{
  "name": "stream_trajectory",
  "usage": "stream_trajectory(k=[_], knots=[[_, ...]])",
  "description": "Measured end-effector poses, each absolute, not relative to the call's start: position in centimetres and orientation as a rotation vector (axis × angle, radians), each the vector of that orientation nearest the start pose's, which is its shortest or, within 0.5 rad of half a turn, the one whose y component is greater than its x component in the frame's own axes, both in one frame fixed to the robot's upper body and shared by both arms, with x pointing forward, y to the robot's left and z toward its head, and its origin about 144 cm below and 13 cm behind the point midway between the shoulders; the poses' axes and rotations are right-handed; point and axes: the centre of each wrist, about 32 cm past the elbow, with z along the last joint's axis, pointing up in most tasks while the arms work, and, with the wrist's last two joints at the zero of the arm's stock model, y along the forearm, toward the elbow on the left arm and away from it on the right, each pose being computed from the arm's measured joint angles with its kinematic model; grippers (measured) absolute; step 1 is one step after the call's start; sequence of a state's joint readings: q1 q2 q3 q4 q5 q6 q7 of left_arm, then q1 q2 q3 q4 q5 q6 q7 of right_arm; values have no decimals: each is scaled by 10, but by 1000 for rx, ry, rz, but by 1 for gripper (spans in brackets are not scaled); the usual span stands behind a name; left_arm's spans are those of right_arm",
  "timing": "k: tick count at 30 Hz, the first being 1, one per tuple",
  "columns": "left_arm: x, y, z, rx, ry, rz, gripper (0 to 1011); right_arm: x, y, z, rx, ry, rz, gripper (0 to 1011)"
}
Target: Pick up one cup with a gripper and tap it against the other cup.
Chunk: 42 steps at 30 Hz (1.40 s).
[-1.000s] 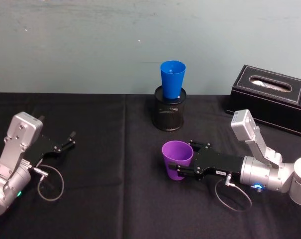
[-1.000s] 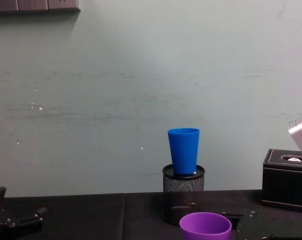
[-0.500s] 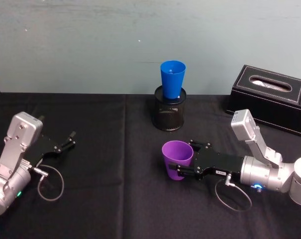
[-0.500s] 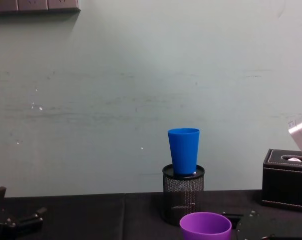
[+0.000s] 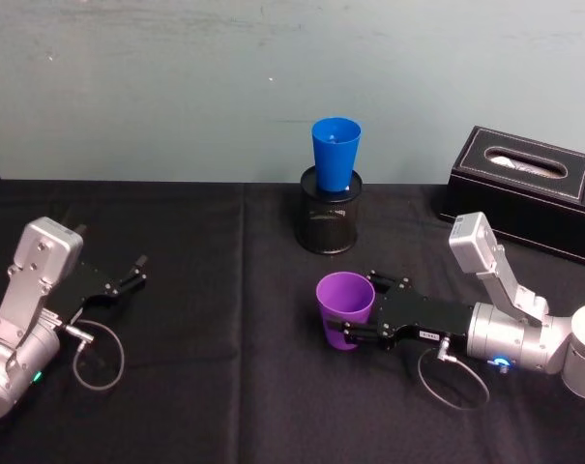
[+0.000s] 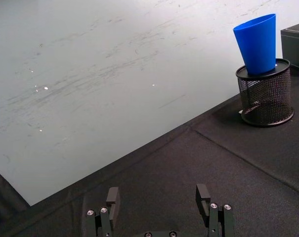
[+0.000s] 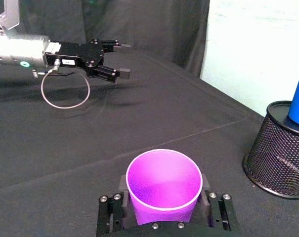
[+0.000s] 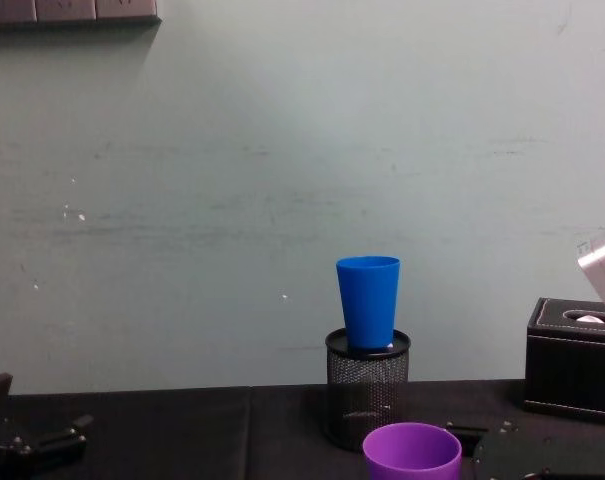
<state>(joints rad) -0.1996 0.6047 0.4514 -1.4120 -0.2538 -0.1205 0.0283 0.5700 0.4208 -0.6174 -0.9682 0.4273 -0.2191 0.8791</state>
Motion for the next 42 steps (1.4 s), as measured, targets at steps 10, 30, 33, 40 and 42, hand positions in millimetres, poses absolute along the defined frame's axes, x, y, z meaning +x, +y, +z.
stream_trajectory(k=[10,30,33,40,42], knots=[[489,310,1140,304,-285,1248,1011,584,-281,1140,-211,-80,-426,1003],[489,310,1140,304,-285,1248,1012,555,-270,1169,-76,-206,-802,1003],[489,310,1140,304,-285,1248,1011,549,-261,1168,-121,-239,-953,1003],[489,310,1140,304,-285,1248,1011,551,-252,1161,-224,-244,-1144,1003],[489,310,1140,304,-285,1248,1011,553,-251,1158,-247,-237,-1166,1003]])
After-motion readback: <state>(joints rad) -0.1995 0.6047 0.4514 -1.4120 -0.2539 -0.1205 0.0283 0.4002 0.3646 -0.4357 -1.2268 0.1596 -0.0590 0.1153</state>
